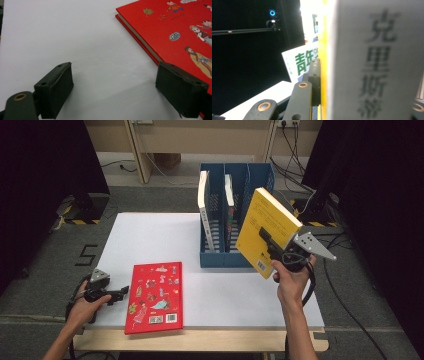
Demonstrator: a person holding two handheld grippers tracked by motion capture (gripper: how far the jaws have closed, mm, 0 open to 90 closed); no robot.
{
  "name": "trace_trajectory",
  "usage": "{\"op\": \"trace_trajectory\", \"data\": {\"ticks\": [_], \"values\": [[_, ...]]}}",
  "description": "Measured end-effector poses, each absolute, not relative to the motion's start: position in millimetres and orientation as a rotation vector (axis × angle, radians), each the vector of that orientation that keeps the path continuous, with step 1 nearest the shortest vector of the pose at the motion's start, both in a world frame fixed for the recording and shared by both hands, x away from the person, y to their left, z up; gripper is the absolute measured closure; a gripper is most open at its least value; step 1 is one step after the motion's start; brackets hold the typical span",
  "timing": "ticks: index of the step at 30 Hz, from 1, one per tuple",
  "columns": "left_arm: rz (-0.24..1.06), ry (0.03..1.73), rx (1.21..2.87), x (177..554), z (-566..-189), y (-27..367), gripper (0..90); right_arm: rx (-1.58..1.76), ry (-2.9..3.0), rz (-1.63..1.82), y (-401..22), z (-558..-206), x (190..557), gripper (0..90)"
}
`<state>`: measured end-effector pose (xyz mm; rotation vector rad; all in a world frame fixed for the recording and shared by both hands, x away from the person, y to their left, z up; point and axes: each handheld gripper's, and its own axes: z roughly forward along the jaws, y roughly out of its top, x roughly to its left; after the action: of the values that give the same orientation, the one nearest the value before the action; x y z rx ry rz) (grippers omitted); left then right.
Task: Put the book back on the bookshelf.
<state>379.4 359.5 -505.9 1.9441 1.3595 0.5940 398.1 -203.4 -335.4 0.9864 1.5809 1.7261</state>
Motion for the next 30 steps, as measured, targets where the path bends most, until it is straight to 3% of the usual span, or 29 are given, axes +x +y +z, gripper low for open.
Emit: {"op": "trace_trajectory", "data": {"ticks": [17,30], "values": [[0.595,1.359,1.945,379.2,-505.8,359.4,13.3,1.078,1.545,1.622,-183.7,-329.6,464.6,75.6],[0.595,1.360,1.947,379.3,-505.7,359.5,13.2,1.154,1.518,1.619,-171.3,-342.4,493.7,75.6]]}}
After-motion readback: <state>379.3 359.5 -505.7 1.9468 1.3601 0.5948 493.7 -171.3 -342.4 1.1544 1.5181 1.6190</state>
